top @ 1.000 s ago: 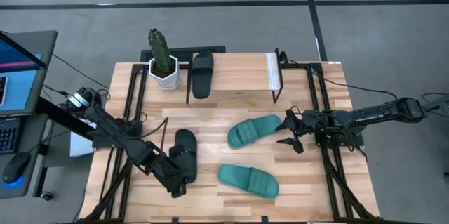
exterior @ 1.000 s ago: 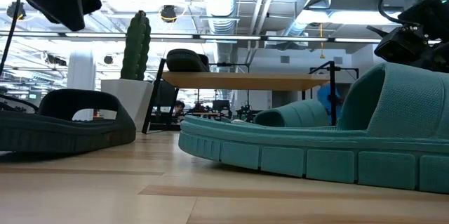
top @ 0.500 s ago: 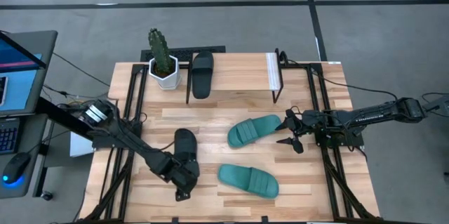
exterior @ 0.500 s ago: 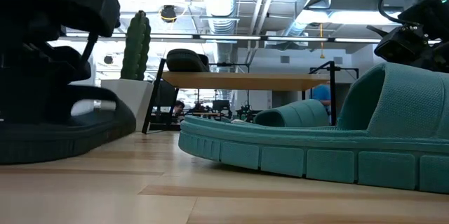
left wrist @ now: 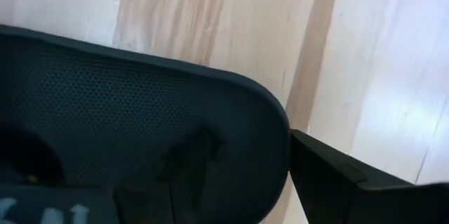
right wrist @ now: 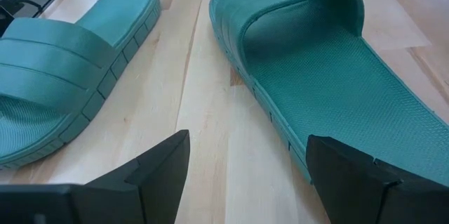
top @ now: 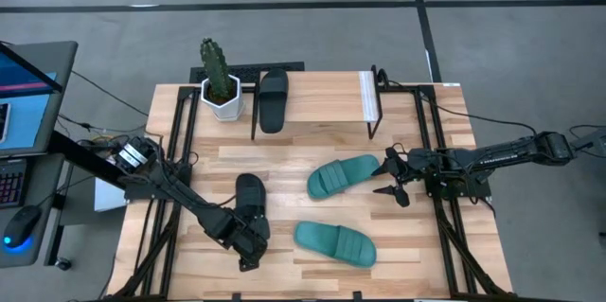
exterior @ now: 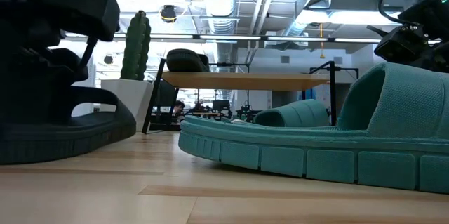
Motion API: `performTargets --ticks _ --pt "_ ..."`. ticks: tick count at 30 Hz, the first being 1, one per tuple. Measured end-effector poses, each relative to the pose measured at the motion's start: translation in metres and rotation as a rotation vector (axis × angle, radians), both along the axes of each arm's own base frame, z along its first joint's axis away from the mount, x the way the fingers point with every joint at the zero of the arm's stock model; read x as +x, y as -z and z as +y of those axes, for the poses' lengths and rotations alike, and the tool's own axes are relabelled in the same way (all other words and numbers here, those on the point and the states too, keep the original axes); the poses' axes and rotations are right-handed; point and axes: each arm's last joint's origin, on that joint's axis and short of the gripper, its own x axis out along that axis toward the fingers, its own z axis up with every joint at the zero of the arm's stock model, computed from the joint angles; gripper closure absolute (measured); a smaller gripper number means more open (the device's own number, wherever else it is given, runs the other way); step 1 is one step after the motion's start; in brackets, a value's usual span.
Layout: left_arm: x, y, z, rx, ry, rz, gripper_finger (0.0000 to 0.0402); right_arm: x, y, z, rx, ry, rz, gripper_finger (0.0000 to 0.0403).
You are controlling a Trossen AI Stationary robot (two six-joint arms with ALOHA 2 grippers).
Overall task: Pick and place slides into the shelf
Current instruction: Put the black slide on the shelf
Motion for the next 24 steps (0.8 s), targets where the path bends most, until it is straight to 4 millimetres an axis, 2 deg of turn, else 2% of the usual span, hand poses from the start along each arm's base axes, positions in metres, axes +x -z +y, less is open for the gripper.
performTargets --ticks 5,8,11,16,24 --pt "0.001 0.004 0.000 -0.010 -0.083 0.004 0.0219 0.000 0.000 0.000 0.000 0.000 0.000 0.0133" --pt "0.003 0.004 -0.001 -0.004 -0.132 -0.012 0.0238 0.000 0.000 0.000 0.000 0.000 0.000 0.0133" --pt "0.004 0.004 -0.002 -0.009 -0.131 -0.015 0.0280 0.000 0.000 0.000 0.000 0.000 -0.001 0.0133" --pt "0.005 0.004 -0.003 -0.028 -0.176 -0.015 0.0377 0.000 0.000 0.000 0.000 0.000 -0.001 0.0133" --pt "0.008 0.001 -0.020 0.035 -0.270 -0.056 0.0396 0.000 0.000 0.000 0.000 0.000 -0.001 0.0133"
